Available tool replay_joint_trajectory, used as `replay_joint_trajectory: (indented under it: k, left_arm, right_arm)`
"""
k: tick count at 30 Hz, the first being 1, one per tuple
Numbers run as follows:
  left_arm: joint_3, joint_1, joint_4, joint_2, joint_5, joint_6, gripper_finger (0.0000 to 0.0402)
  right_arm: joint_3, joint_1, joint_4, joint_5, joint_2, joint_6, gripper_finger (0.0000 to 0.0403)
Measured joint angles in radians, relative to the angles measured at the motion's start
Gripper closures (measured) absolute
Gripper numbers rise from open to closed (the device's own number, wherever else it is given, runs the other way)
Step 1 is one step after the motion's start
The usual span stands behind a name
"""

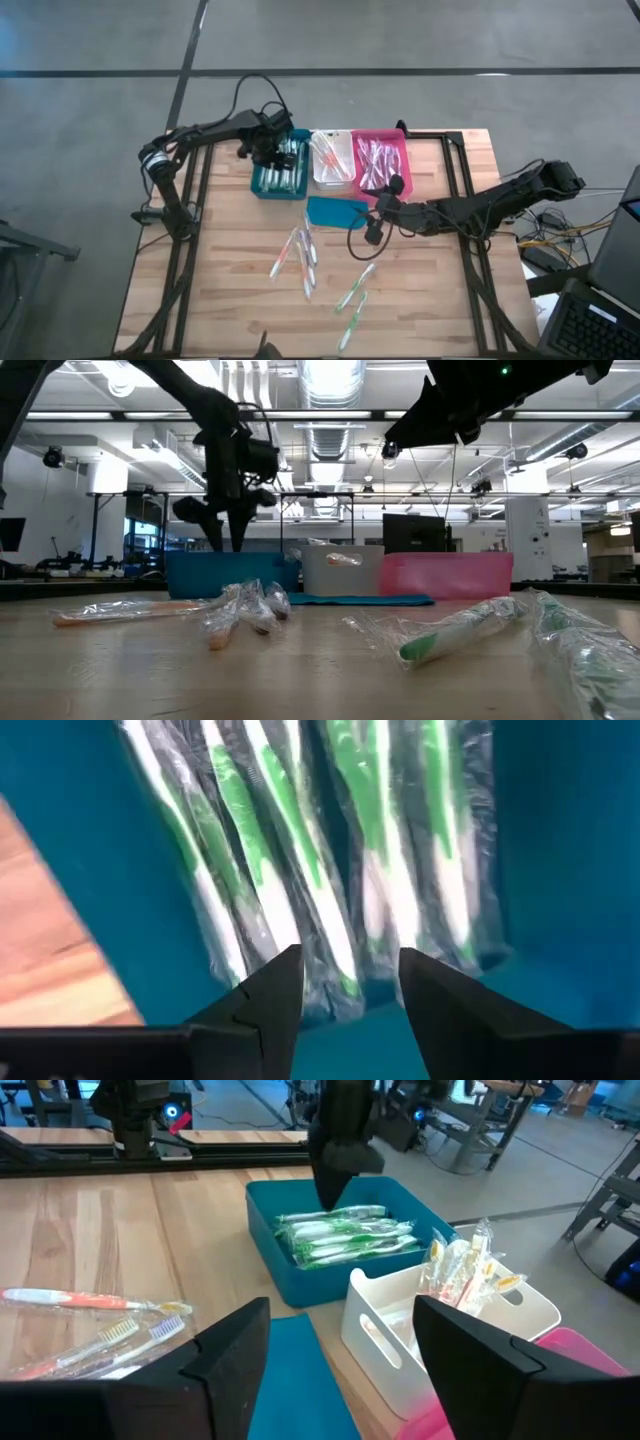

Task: Pick & Place Toothbrushes
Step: Put the left orange toothbrush into the white bin

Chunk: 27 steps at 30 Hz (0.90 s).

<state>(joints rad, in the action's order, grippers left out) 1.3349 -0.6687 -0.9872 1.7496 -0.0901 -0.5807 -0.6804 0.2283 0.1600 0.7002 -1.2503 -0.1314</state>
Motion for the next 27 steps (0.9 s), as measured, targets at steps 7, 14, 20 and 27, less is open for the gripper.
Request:
replay_joint_trajectory:
  k: [7, 14, 20, 27]
  left_arm:
    - [0.148, 0.044, -0.117, -0.001, 0.002, 0.021, 0.0231]
    - [0.256, 0.103, -0.17, -0.025, 0.006, 0.077, 0.0234]
    - [0.262, 0.161, -0.176, -0.107, 0.073, 0.099, 0.0234]
    - [0.241, 0.271, -0.175, -0.201, 0.22, 0.099, 0.0234]
  right_arm:
    - [0.0, 0.0, 0.0, 0.0, 0.0, 0.0, 0.0161]
    - [0.0, 0.0, -0.029, 0.0, 0.0, 0.0, 0.0138]
    - [0.0, 0.0, -0.03, 0.0, -0.001, -0.021, 0.0122]
    - [0.0, 0.0, -0.029, 0.0, -0.001, -0.027, 0.0108]
